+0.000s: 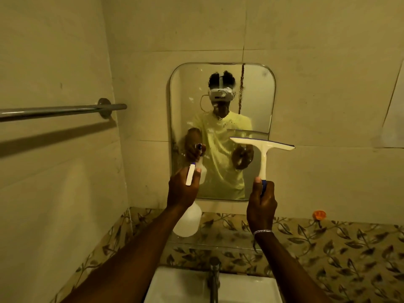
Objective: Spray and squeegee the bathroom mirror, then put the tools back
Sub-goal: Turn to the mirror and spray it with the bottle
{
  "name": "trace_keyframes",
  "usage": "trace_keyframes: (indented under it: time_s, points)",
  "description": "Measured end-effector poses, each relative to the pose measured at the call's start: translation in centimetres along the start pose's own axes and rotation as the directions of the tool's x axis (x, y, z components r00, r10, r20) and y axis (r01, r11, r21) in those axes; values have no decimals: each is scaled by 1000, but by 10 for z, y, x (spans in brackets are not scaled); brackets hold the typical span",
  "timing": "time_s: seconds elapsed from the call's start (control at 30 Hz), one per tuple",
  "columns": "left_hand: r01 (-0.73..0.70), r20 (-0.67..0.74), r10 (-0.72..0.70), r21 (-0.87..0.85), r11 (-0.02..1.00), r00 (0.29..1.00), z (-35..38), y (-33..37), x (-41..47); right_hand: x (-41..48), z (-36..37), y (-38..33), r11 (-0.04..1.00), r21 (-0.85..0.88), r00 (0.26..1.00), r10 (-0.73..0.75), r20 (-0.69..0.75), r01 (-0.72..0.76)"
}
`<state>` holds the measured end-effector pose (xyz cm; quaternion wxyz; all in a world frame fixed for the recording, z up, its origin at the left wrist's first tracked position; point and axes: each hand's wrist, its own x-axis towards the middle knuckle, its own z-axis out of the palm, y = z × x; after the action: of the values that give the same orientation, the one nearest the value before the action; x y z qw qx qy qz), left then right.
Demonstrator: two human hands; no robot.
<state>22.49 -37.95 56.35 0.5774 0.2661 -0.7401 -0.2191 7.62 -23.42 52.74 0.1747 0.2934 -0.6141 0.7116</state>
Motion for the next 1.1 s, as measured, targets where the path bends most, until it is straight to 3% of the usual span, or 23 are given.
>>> trace_keyframes:
  time_s: [0.57,1.1]
  points:
    - [-99,170,122,-137,986,978,83,46,-38,28,-56,10,996,-85,993,7,-119,-17]
    - [3,258,29,-126,992,966,102,32,-82,33,-70,23,994,-96,989,46,-141,-60]
